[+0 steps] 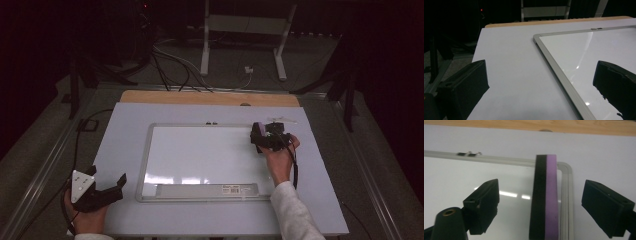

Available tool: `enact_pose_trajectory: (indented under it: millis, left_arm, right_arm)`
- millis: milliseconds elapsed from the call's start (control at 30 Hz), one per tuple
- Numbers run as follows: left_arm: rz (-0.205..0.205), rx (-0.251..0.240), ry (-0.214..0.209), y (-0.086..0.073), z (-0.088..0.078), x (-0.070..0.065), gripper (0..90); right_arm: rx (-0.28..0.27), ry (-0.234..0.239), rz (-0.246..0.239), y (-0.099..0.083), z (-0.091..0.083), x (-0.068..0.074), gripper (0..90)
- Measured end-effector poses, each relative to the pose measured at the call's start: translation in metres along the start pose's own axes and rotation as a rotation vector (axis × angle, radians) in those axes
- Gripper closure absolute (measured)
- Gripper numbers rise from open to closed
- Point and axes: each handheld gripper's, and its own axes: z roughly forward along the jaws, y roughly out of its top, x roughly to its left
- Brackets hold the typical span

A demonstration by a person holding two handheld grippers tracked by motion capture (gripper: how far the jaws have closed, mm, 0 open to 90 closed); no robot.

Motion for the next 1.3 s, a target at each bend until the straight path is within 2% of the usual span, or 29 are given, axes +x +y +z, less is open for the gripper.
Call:
enact_pose_trajectory:
  millis: [133, 233, 533, 700, 933, 1067, 1300]
  left_arm:
    - [0.004, -0.001, -0.001, 0.000, 0.000, 0.000, 0.6]
    - [0.003, -0.001, -0.001, 0.000, -0.001, 0.000, 0.6]
    - [0.005, -0.007, 0.001, 0.001, -0.001, -0.001, 0.6]
    - [0.001, -0.016, 0.001, 0.001, -0.002, -0.001, 0.6]
    - [-0.010, -0.023, -0.003, 0.001, -0.002, 0.000, 0.6]
    - [-0.023, -0.031, -0.008, 0.001, -0.003, 0.001, 0.6]
    - [-0.041, -0.047, -0.017, 0.002, -0.005, 0.002, 0.6]
  right_arm:
    - [-0.027, 0.037, -0.041, 0.000, -0.015, -0.003, 3.4]
    - [-0.054, 0.059, -0.061, -0.001, -0.026, -0.005, 0.2]
    - [-0.123, 0.138, -0.105, -0.020, -0.062, -0.021, 0.0]
    - [-0.169, 0.157, -0.122, -0.038, -0.077, -0.029, 0.1]
    - [-0.231, 0.158, -0.142, -0.067, -0.086, -0.037, 0.1]
    - [-0.261, 0.177, -0.138, -0.079, -0.089, -0.040, 0.1]
    - [-0.329, 0.202, -0.171, -0.098, -0.093, -0.043, 0.7]
